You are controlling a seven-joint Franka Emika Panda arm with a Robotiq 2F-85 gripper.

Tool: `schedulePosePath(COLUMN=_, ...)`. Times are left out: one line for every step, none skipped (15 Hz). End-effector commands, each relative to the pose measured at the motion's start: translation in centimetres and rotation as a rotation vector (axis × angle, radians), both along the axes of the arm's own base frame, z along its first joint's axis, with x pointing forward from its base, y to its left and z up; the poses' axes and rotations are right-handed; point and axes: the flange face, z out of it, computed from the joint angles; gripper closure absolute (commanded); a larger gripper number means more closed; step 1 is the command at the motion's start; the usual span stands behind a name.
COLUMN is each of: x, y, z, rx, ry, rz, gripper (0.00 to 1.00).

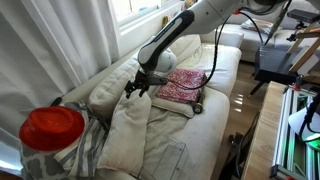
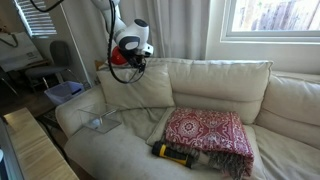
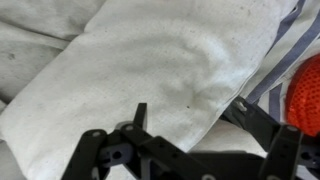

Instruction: Pick up the white pillow and place it on the left corner on the couch

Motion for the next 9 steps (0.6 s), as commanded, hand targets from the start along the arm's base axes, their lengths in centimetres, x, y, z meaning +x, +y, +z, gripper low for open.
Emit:
schedulePosePath(x=-2.8, y=-4.8, z=2.0, rx=-0.029, ry=0.076, rz=0.027, gripper=0.00)
schedulePosePath(x=-3.2, y=-5.8, z=2.5, rx=-0.033, ry=0.073, rz=0.048, gripper=0.00)
schedulePosePath(x=-3.9, y=-7.0, z=3.2, rx=-0.036, ry=0.070, rz=0.089, gripper=0.00)
schedulePosePath(x=-4.5, y=-8.2, z=3.9, rx=-0.036, ry=0.071, rz=0.125, gripper=0.00)
schedulePosePath(x=-5.2, y=-9.3, z=4.7, rx=-0.034, ry=0.088, rz=0.163, gripper=0.00)
schedulePosePath(x=-5.9, y=-10.6, z=5.5, rx=-0.016, ry=0.108, rz=0.190, gripper=0.00)
schedulePosePath(x=-6.5, y=-11.9, z=6.4, rx=-0.012, ry=0.105, rz=0.204, gripper=0.00)
schedulePosePath(x=-7.0, y=-13.1, z=7.4, rx=-0.001, ry=0.102, rz=0.217, gripper=0.00)
schedulePosePath(x=-7.7, y=-14.4, z=8.4, rx=0.010, ry=0.088, rz=0.220, gripper=0.00)
